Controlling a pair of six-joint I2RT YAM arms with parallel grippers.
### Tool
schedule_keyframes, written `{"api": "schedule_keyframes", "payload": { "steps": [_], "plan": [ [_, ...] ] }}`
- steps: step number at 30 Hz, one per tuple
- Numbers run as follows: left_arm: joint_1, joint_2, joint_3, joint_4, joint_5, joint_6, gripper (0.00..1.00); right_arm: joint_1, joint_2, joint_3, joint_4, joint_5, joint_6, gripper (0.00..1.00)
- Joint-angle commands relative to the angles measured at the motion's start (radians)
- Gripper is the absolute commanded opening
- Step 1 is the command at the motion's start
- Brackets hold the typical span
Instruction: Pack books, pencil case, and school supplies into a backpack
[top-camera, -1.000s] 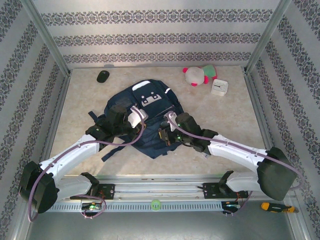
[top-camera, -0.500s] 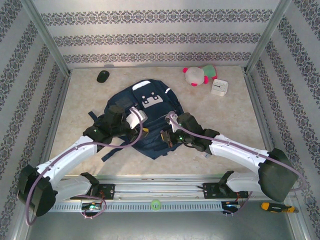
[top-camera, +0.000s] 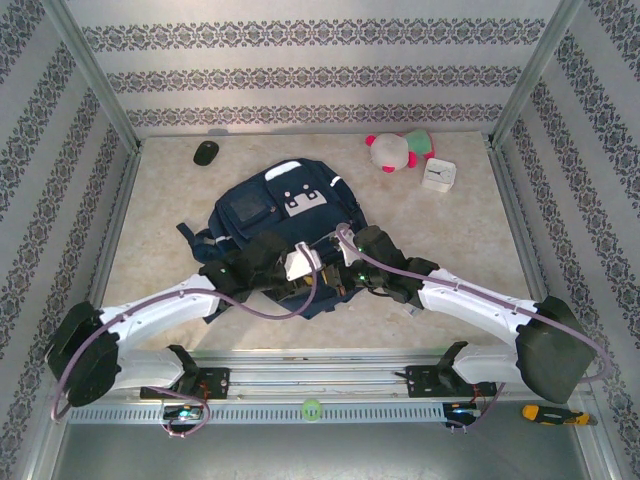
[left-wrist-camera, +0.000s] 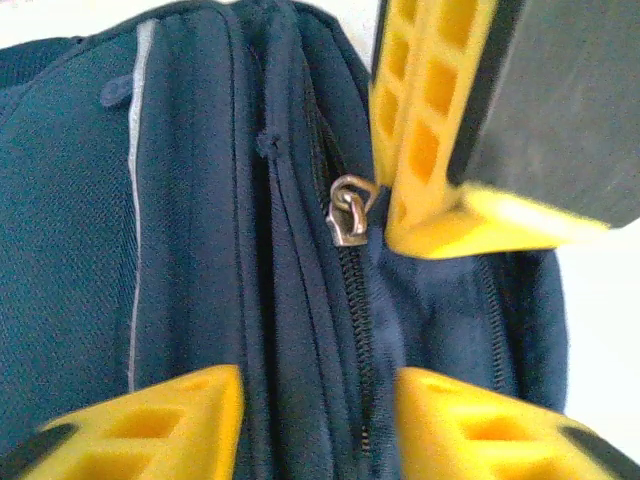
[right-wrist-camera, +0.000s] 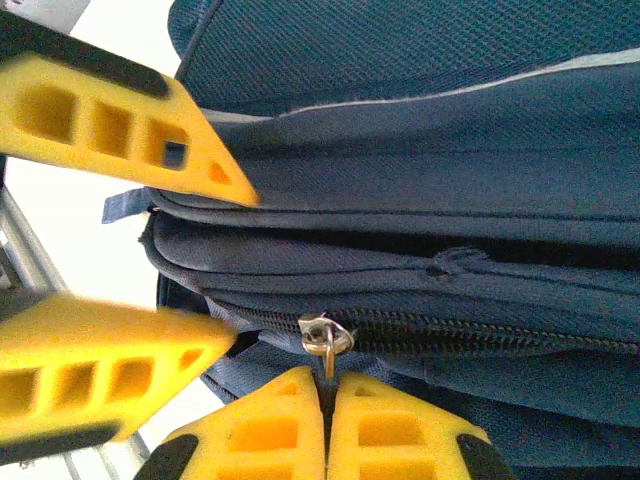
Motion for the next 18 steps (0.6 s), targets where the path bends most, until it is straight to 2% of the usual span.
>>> {"api": "schedule_keyframes", "payload": {
  "steps": [1,2,3,6,11,15,18],
  "plan": [
    [-0.013,0.022,-0.012,0.058,-0.037,0.049,0.24,-0.014,-0.040,-0.003,0.024,-0.032,-0.008,0.00],
    [-0.010,0.015,-0.021,0.059,-0.042,0.058,0.13,-0.025,-0.045,-0.011,0.020,-0.037,-0.004,0.00],
    [-0.010,0.007,-0.027,0.059,-0.045,0.065,0.07,-0.030,-0.047,-0.015,0.018,-0.037,-0.004,0.00],
    [-0.006,-0.016,-0.045,0.057,-0.046,0.082,0.00,-0.049,-0.050,-0.024,0.003,-0.036,-0.003,0.00],
    [0.079,-0.186,-0.105,-0.108,0.047,0.167,0.00,-0.197,-0.049,-0.067,-0.072,-0.061,-0.053,0.00],
    [0.101,-0.244,-0.115,-0.186,0.065,0.211,0.00,-0.250,-0.019,-0.047,-0.095,-0.089,-0.093,0.00],
    [0.107,-0.260,-0.116,-0.210,0.080,0.216,0.00,-0.253,-0.004,-0.025,-0.101,-0.099,-0.112,0.00]
  ]
}}
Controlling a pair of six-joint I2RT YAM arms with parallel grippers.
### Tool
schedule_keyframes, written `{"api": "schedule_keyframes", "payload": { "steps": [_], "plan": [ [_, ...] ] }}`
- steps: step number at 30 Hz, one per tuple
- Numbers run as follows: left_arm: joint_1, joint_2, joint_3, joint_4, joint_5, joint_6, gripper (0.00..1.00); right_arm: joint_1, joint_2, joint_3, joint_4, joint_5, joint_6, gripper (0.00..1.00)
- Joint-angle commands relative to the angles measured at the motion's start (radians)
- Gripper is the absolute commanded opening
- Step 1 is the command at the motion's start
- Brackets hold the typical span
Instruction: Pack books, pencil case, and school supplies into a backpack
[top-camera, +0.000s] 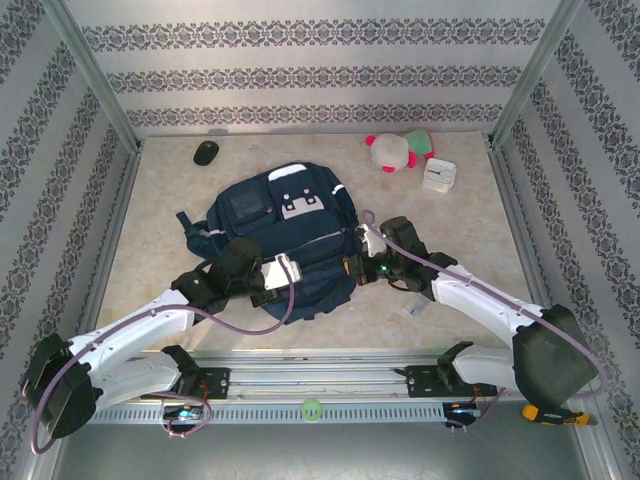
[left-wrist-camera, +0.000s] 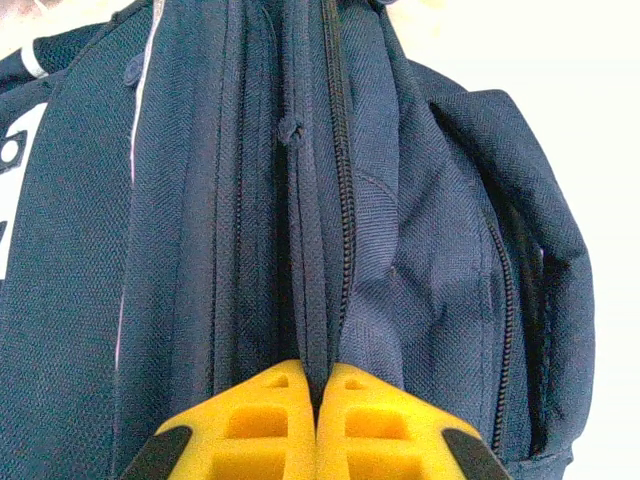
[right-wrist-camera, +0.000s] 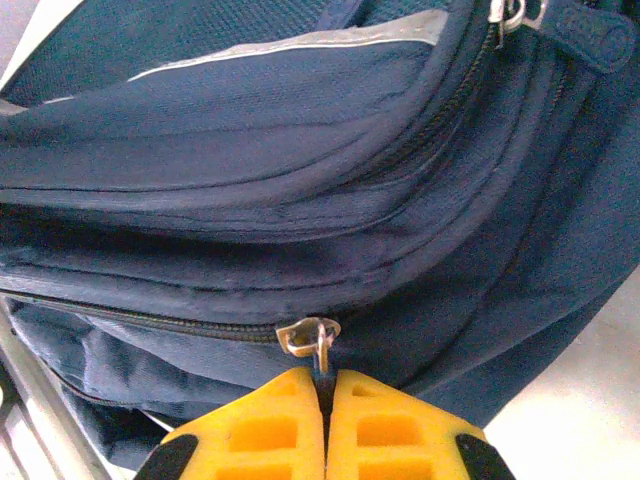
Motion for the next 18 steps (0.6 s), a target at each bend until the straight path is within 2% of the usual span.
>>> {"api": "schedule_keyframes", "payload": {
  "steps": [1,2,3,6,9,12,15,18],
  "plan": [
    [0.019,-0.035,-0.008,-0.099,0.019,0.046,0.00,-0.022,0.020,0.030,-0.045,0.009,-0.046,0.00],
    [0.019,-0.039,-0.009,-0.105,0.016,0.044,0.00,-0.022,0.022,0.037,-0.048,0.003,-0.049,0.00],
    [0.019,-0.045,-0.010,-0.107,0.005,0.039,0.07,-0.022,0.021,0.042,-0.046,-0.011,-0.050,0.00],
    [0.019,-0.066,0.019,-0.119,0.007,-0.005,0.39,-0.010,0.005,0.042,-0.028,-0.045,-0.045,0.00],
    [0.006,-0.057,0.066,-0.057,0.095,-0.134,0.58,0.012,-0.008,0.042,-0.026,-0.052,-0.043,0.00],
    [-0.074,0.015,0.111,0.055,0.017,-0.220,0.64,0.022,-0.018,0.041,-0.026,-0.051,-0.040,0.00],
    [-0.142,0.135,0.177,0.121,-0.075,-0.215,0.67,0.028,-0.024,0.041,-0.026,-0.054,-0.037,0.00],
    [-0.170,0.269,0.238,0.172,-0.093,-0.211,0.68,0.033,-0.026,0.041,-0.026,-0.057,-0.036,0.00]
  ]
}}
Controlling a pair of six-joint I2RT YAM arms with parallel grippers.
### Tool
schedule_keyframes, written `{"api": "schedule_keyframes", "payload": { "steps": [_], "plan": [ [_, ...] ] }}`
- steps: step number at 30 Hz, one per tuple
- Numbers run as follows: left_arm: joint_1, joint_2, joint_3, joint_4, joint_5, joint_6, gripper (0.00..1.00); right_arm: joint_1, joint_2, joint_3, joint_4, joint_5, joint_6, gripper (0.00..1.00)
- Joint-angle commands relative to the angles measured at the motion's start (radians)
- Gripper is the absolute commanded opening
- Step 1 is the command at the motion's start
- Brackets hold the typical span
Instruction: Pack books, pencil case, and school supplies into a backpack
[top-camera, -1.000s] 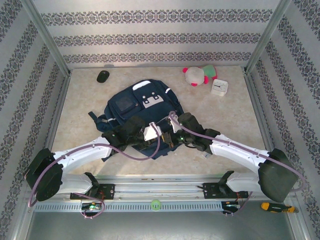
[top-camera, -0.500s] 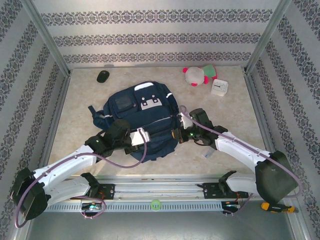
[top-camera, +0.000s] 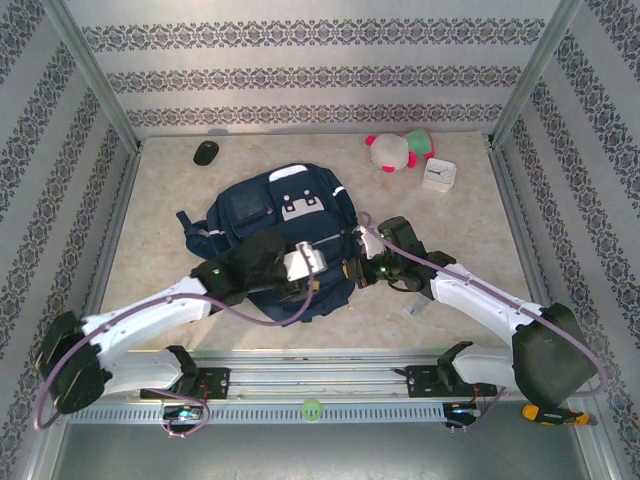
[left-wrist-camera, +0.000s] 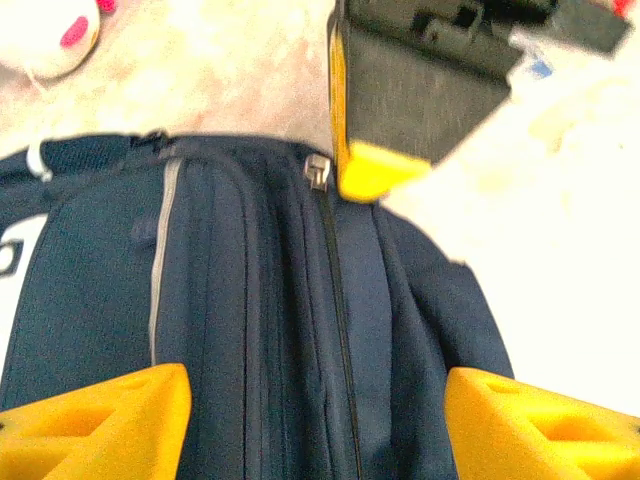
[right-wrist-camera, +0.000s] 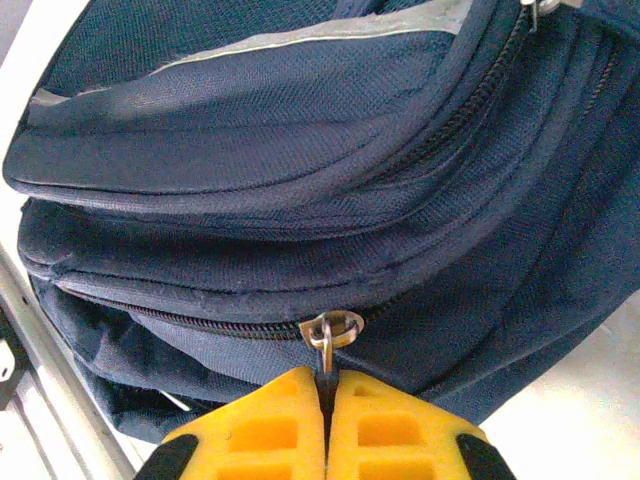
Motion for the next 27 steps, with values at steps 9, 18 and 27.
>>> {"api": "schedule_keyframes", "payload": {
  "steps": [9,18,27],
  "plan": [
    [-0.035,0.275,0.097,0.123,-0.066,0.001,0.25,0.021,-0.060,0.015,0.007,-0.025,-0.003,0.00],
    [0.000,0.007,-0.054,-0.020,0.079,0.145,0.00,-0.192,0.025,-0.019,0.041,-0.037,0.000,0.00],
    [0.005,-0.141,-0.097,-0.208,0.264,0.272,0.00,-0.291,0.286,0.157,0.136,-0.027,-0.018,0.00]
  ]
}}
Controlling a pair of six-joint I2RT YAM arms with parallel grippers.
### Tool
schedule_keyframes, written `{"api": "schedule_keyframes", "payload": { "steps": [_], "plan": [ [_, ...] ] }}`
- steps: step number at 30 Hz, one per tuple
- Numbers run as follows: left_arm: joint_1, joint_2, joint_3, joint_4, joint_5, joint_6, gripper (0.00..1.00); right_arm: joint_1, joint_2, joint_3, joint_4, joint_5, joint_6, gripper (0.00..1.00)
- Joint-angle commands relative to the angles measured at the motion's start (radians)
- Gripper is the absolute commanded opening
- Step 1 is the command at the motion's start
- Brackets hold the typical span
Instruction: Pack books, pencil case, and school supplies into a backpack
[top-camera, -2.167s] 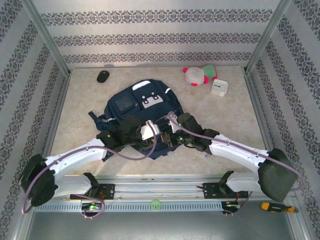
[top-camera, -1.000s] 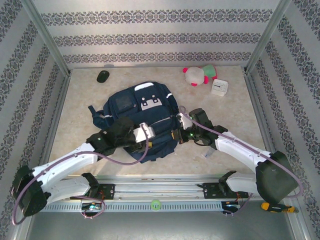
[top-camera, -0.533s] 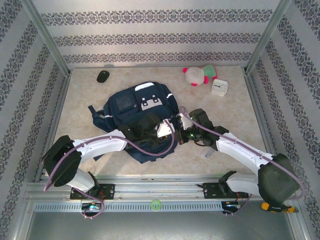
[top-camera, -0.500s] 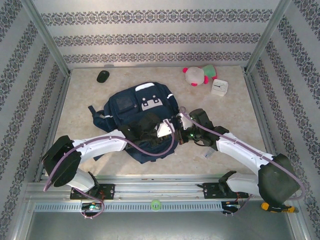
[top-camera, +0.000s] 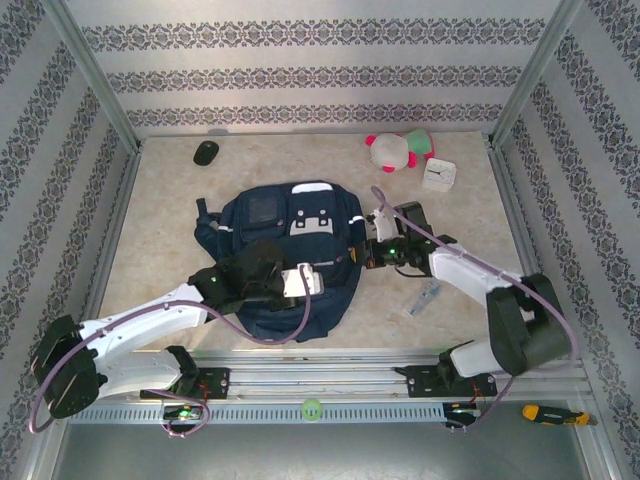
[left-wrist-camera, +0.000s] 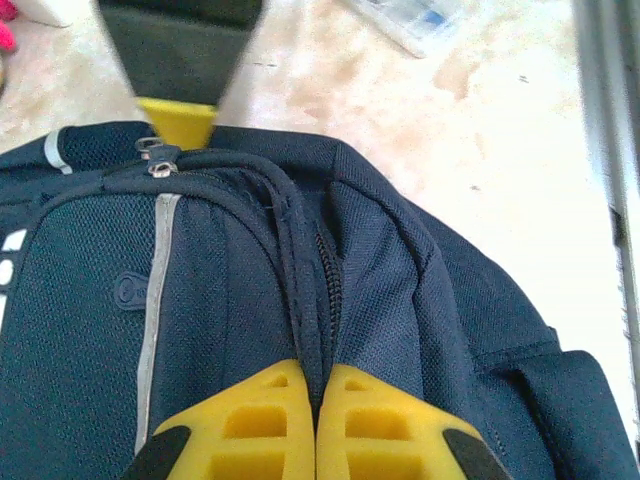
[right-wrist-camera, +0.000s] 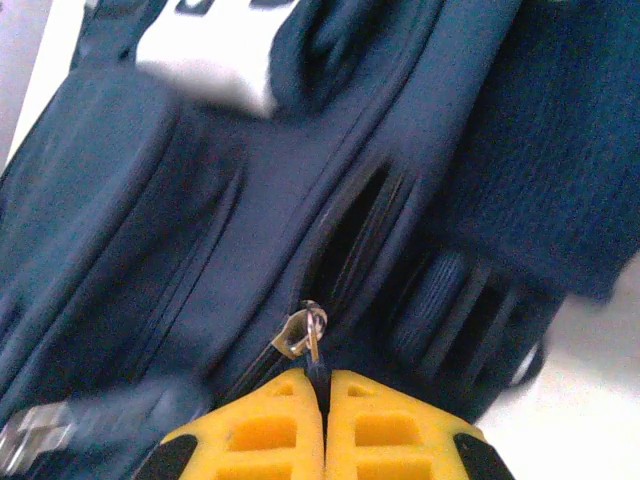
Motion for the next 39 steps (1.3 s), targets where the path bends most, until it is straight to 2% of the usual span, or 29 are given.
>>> {"api": "schedule_keyframes", "payload": {
  "steps": [1,5,9,13,14,17,18,20,22,25,28,30,34,39],
  "plan": [
    [0.010,-0.048,0.000,-0.157,0.150,0.092,0.00,-0.077,0.095,0.105,0.076,0.154,-0.003,0.00],
    [0.010,-0.046,0.011,-0.198,0.163,0.140,0.00,-0.110,0.197,0.208,0.080,0.179,0.005,0.00],
    [0.010,-0.049,0.010,-0.201,0.160,0.153,0.00,-0.120,0.236,0.257,0.062,0.207,-0.006,0.00],
    [0.010,-0.047,-0.005,-0.151,0.125,0.093,0.02,-0.128,0.230,0.261,0.060,0.176,-0.002,0.00],
    [0.010,-0.051,-0.005,-0.126,0.105,0.048,0.13,-0.125,0.215,0.253,0.058,0.167,0.000,0.01],
    [0.010,-0.087,-0.011,-0.024,0.009,-0.154,0.58,-0.119,0.128,0.213,0.019,0.163,0.018,0.37],
    [0.010,-0.104,-0.012,0.007,-0.024,-0.228,0.67,-0.116,0.082,0.186,0.005,0.165,0.023,0.41],
    [0.010,-0.140,-0.014,0.044,-0.100,-0.367,0.75,-0.106,-0.008,0.141,-0.031,0.170,0.031,0.43],
    [0.010,-0.170,-0.013,0.053,-0.240,-0.526,0.77,-0.091,-0.101,0.091,-0.062,0.166,0.065,0.43],
    [0.017,-0.193,-0.013,-0.022,-0.533,-0.775,0.79,-0.015,-0.240,-0.015,-0.049,0.159,0.155,0.43],
    [0.044,-0.202,-0.019,-0.126,-0.662,-0.972,0.78,0.095,-0.318,-0.093,-0.022,0.193,0.247,0.43],
    [0.083,-0.209,-0.048,-0.156,-0.680,-1.092,0.78,0.167,-0.338,-0.133,0.013,0.223,0.306,0.43],
    [0.206,-0.231,-0.152,-0.106,-0.580,-1.300,0.75,0.275,-0.326,-0.183,0.075,0.276,0.377,0.43],
    [0.275,-0.237,-0.283,0.086,-0.523,-1.383,0.73,0.332,-0.285,-0.214,0.130,0.286,0.412,0.43]
  ]
}}
